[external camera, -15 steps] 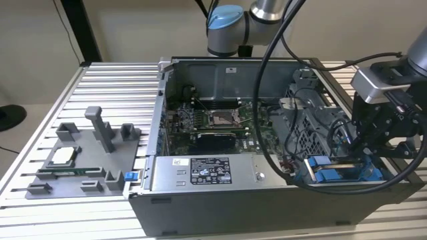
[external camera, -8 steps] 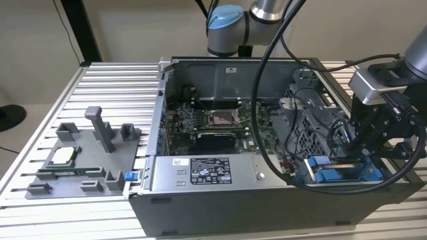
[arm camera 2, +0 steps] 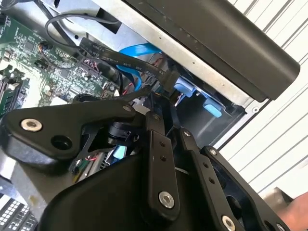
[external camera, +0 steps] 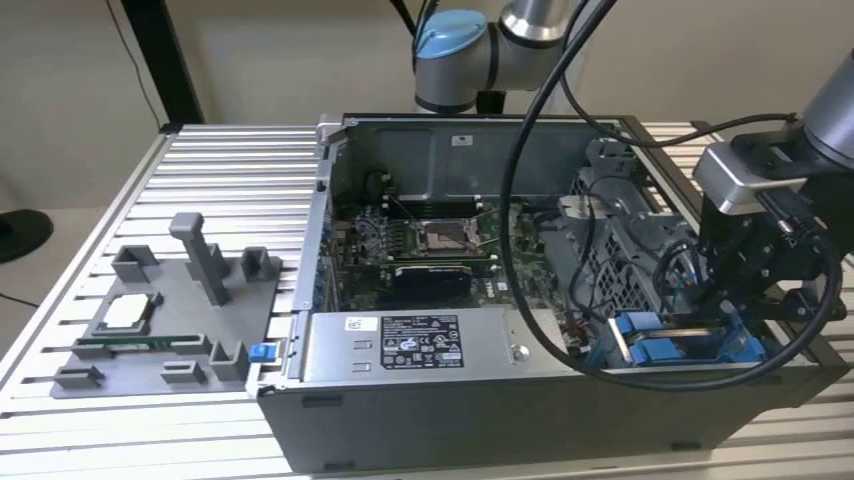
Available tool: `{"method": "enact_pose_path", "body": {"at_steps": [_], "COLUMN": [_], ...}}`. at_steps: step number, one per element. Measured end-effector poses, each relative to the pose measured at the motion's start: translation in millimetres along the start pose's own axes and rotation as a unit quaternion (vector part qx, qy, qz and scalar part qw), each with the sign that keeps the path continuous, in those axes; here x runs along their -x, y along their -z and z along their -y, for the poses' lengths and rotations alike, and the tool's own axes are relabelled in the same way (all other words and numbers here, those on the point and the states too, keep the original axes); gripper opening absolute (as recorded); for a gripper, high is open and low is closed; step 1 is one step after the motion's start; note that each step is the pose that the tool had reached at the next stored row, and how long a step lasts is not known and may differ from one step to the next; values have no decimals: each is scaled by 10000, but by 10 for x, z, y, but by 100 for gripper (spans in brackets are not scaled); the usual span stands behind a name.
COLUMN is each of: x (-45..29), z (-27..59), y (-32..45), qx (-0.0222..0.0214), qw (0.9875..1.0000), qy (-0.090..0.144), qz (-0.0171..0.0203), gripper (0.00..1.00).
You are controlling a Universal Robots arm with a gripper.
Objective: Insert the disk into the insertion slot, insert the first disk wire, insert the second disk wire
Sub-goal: 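Insert the first disk wire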
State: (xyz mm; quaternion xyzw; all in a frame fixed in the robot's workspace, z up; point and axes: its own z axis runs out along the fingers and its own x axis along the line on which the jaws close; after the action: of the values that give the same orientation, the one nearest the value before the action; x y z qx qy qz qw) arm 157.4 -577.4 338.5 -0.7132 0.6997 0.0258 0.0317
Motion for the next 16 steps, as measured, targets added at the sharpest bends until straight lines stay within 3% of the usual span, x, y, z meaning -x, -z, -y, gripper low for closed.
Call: {"method": "enact_pose_path", "body": {"at_steps": [10,16], "x": [-3,-1], "z": [-1,0], "y": [-74,-51], "qx": [-6,-2], "qw": [10000,10000], "qy": [-69,-69], "qz": [-3,11], "gripper": [0,0]}}
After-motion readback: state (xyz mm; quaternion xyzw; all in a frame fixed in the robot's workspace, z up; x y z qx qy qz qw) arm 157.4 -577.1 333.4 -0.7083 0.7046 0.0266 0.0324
